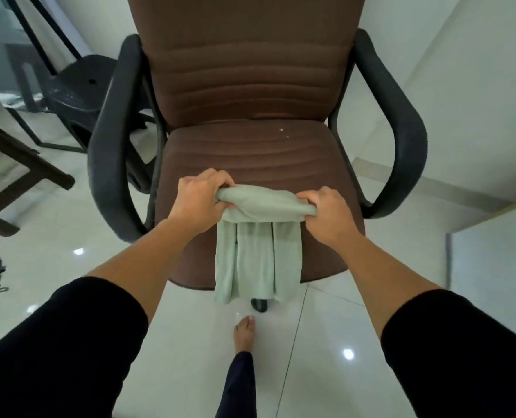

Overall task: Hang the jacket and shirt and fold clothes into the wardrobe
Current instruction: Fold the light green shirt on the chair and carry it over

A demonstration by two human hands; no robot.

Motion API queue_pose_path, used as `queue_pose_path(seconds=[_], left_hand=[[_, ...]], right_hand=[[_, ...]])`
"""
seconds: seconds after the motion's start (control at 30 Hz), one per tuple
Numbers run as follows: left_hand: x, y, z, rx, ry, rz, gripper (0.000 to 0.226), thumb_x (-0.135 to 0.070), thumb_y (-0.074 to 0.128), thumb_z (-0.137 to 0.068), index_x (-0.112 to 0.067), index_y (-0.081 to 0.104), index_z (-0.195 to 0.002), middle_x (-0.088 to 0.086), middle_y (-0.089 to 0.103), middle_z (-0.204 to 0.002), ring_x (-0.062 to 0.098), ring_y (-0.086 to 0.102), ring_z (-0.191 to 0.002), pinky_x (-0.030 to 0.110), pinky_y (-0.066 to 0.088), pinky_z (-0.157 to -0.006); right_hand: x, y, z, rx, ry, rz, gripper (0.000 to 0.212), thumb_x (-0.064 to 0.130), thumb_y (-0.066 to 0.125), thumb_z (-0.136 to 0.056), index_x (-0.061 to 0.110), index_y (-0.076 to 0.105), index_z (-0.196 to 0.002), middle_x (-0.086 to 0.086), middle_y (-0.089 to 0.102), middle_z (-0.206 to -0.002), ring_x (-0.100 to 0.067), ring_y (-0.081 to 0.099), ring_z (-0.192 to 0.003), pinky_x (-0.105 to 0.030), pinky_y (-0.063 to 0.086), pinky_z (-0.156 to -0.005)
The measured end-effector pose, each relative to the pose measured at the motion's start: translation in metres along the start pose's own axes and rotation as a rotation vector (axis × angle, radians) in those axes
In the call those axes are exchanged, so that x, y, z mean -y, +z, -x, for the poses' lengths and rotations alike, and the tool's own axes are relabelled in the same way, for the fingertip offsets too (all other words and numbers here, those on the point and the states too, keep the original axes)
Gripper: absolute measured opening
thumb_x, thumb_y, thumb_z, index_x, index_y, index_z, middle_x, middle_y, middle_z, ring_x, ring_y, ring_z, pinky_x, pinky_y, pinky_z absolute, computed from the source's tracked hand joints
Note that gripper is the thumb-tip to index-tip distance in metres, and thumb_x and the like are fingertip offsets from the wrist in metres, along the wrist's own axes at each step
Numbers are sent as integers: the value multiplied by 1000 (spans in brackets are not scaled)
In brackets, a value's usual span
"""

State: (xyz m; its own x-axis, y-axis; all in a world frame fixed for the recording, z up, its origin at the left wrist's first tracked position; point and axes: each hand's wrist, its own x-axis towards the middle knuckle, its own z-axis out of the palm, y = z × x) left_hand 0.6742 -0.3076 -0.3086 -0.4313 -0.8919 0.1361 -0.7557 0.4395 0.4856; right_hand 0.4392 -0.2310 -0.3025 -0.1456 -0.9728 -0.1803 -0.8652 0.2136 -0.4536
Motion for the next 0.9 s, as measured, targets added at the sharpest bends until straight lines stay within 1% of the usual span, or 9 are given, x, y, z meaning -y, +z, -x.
queue_pose_path(seconds=[0.1, 0.17, 0.23, 0.3, 0.37, 0.43, 0.53, 0.7, 0.9], left_hand=[[-1, 24, 71, 104, 29, -73, 34, -24, 72, -67, -33, 49, -90, -14, 50, -89, 18, 58, -89, 39, 34, -89], [3, 37, 110, 258, 15, -157, 42, -54, 72, -66, -37, 52, -99, -12, 49, -107, 12, 49, -110, 45, 24, -104], [7, 51, 131, 354, -7, -210, 64, -74, 60, -64, -41, 49, -118, -8, 37, -132, 15, 32, -129, 58, 13, -111], [4, 65, 129, 376, -72, -219, 76, -77, 53, -67, -48, 32, -134, -3, 12, -150, 22, 9, -142, 65, 7, -109], [2, 79, 114, 392, -233, -148, 84, -76, 52, -70, -55, 12, -140, -4, -11, -154, 29, -9, -144, 67, 4, -108], [5, 93, 98, 408, -359, -59, 93, -75, 54, -68, -58, -2, -139, -2, -24, -153, 34, -13, -143, 68, 5, -107], [14, 108, 83, 468, -366, -68, 103, -77, 59, -62, -61, -12, -136, 0, -31, -151, 34, -13, -143, 69, 8, -107], [20, 118, 80, 420, -298, -121, 109, -73, 65, -60, -57, -8, -139, 7, -22, -153, 29, 0, -143, 59, 3, -111], [23, 120, 76, 351, -282, 182, 115, -53, 85, -51, -47, 17, -144, 7, 1, -150, 28, 13, -140, 40, 26, -114]], right_hand=[[-15, 28, 53, 99, -27, 35, 51, 10, 58, -80, 24, 54, -130, -8, 51, -108, -25, 44, -106, -34, 41, -94], [-23, 45, 81, 176, -48, 74, 63, 28, 63, -77, 34, 44, -136, 1, 43, -108, -19, 37, -104, -36, 37, -98], [-30, 63, 98, 206, -70, 142, 75, 46, 60, -77, 45, 25, -143, 0, 33, -129, -21, 27, -123, -39, 27, -104], [-35, 80, 100, 202, -67, 201, 76, 56, 54, -82, 52, 10, -144, -5, 11, -151, -29, 8, -141, -48, 16, -111], [-39, 97, 91, 199, -14, 199, 74, 62, 47, -85, 55, 1, -142, -4, -8, -157, -33, -5, -144, -54, 11, -114], [-41, 112, 78, 195, 58, 143, 73, 65, 44, -84, 57, -2, -141, -2, -16, -156, -36, -9, -144, -57, 9, -114], [-44, 127, 57, 209, 146, 34, 80, 70, 48, -80, 60, -6, -139, -3, -24, -155, -37, -13, -144, -56, 4, -114], [-41, 145, 43, 149, 174, 84, 89, 74, 54, -72, 60, -3, -139, -14, -11, -157, -39, -10, -143, -54, 7, -114], [-37, 147, 39, 17, 125, -11, 96, 62, 71, -65, 52, 16, -143, -8, 23, -142, -28, 22, -126, -41, 24, -106]])
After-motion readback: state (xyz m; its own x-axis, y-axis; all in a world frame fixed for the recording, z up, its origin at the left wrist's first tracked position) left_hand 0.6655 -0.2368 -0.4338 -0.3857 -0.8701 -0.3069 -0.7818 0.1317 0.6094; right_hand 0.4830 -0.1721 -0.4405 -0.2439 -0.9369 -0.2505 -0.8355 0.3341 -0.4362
